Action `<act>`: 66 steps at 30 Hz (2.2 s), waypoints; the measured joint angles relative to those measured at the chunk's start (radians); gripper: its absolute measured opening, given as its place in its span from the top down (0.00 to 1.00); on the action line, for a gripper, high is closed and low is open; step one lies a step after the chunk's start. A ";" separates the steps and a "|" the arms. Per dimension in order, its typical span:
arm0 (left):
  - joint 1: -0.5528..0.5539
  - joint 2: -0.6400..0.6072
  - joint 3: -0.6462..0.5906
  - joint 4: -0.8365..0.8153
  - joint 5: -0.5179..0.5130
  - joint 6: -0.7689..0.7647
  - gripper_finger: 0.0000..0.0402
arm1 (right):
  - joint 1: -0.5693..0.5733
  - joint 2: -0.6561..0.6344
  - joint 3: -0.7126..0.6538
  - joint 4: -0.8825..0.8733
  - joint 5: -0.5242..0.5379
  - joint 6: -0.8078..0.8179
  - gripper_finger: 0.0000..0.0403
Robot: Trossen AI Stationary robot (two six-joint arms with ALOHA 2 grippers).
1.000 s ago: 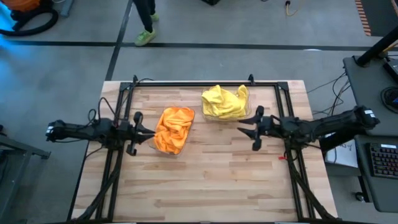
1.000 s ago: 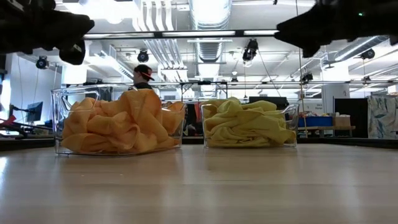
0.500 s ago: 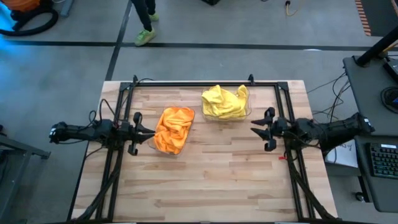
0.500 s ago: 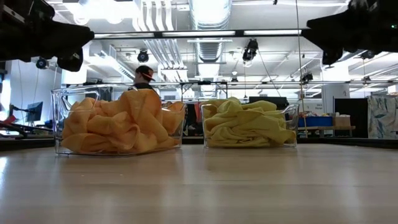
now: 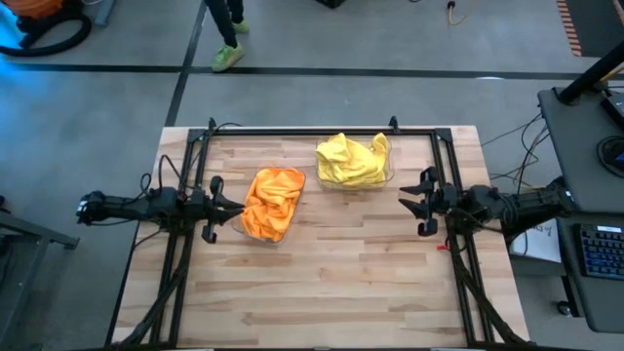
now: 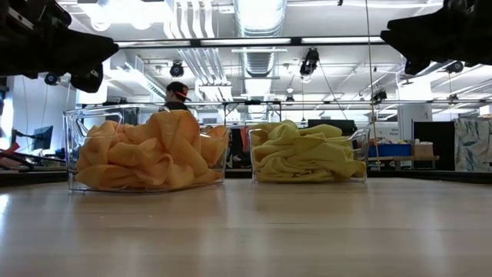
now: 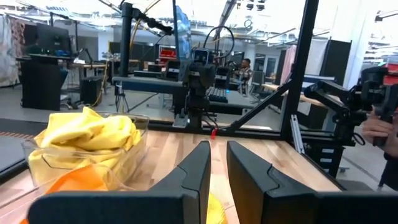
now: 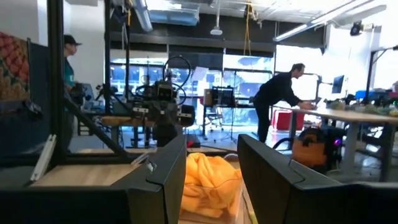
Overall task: Sort microfiber towel by color & place in baskets
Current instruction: Return to Home Position
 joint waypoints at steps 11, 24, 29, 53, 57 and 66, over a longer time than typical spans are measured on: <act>0.000 0.023 0.000 0.001 -0.005 -0.003 0.90 | 0.000 0.005 0.000 -0.087 0.002 0.160 0.65; 0.000 0.037 0.000 0.003 -0.005 -0.003 0.90 | 0.000 0.005 0.000 -0.086 0.002 0.160 0.65; 0.000 0.039 0.000 0.003 -0.005 -0.003 0.90 | 0.000 0.005 -0.001 -0.085 0.002 0.160 0.65; 0.000 0.071 0.000 0.002 -0.004 -0.003 0.90 | -0.001 0.005 -0.001 -0.085 0.002 0.160 0.65; 0.000 0.077 0.000 0.002 -0.004 -0.003 0.90 | 0.000 0.005 -0.001 -0.085 0.002 0.160 0.65; 0.000 0.090 0.000 0.003 -0.004 -0.003 0.90 | -0.001 0.005 -0.002 -0.085 0.002 0.160 0.65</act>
